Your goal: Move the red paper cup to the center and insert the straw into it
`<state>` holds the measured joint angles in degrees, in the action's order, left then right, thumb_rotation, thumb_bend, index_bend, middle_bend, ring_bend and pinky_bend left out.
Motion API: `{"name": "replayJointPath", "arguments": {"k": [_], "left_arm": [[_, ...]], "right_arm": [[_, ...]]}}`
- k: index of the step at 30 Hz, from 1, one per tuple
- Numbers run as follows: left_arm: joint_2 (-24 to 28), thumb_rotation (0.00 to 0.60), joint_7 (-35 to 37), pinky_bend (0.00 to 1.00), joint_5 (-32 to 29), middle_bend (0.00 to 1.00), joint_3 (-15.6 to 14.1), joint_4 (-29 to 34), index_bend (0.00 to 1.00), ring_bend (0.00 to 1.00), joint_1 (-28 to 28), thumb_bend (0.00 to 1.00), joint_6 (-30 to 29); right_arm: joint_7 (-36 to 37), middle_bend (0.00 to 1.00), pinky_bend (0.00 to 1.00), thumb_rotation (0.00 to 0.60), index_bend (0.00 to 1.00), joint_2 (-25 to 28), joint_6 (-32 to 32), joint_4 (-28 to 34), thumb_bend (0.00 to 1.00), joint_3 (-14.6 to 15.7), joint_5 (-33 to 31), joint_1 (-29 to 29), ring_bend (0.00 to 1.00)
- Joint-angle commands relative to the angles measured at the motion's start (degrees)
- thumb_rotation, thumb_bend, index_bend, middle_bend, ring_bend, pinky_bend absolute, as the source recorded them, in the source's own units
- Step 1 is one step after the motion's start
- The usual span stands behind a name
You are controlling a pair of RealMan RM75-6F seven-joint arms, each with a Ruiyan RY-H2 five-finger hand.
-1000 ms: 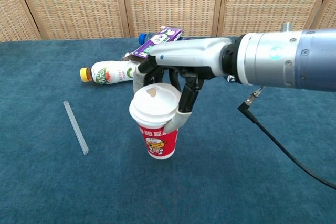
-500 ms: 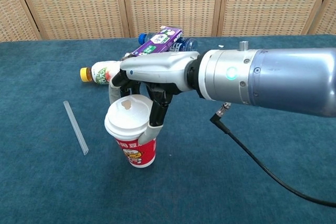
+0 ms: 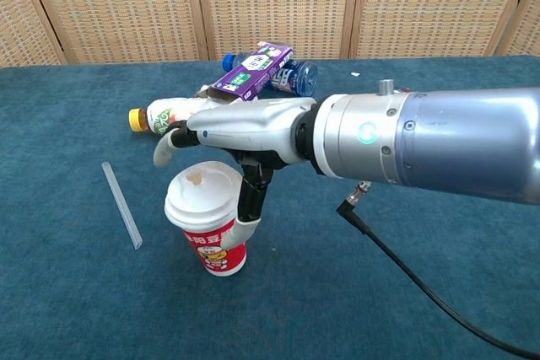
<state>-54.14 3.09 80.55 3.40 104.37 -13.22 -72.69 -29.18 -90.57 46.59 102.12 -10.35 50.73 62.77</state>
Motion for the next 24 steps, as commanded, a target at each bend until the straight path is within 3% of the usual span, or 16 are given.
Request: {"name": "replayJointPath", "arguments": {"k": [1,7,15,20,24], "left_arm": [[0.1,0.6,0.3,0.0,0.5,0.0,-0.2,0.0,0.0,0.0,0.1,0.07,-0.3],[0.1,0.6,0.4,0.0,1.3,0.0,-0.5,0.0,0.0,0.0,0.1,0.07,-0.4],[-0.2,0.6,0.2,0.0,1.9,0.0,-0.7,-0.1,0.0,0.0,0.0,0.07,-0.5],[-1.1,0.6,-1.0,0.0,2.7,0.0,-0.7,-0.7,0.0,0.0,0.1,0.07,-1.4],[-2.3,0.6,-2.6,0.0,2.8,0.0,-0.7,-1.1,0.0,0.0,0.0,0.07,-1.7]], "right_arm": [[-0.7,0.0,0.0,0.6,0.0,0.9,0.9,2.0,0.0,0.7,-0.4,0.2,0.0],[-1.2,0.0,0.0,0.6,0.0,2.4,3.6,5.3,0.0,1.5,1.1,-0.7,0.0],[1.3,0.0,0.0,0.6,0.0,10.5,6.6,12.7,0.0,3.9,7.9,-4.8,0.0],[3.9,0.0,0.0,0.6,0.0,17.6,8.9,14.9,0.0,6.2,16.1,-8.6,0.0],[8.9,0.0,0.0,0.6,0.0,24.6,12.9,11.4,0.0,9.2,28.6,-12.8,0.0]]}}
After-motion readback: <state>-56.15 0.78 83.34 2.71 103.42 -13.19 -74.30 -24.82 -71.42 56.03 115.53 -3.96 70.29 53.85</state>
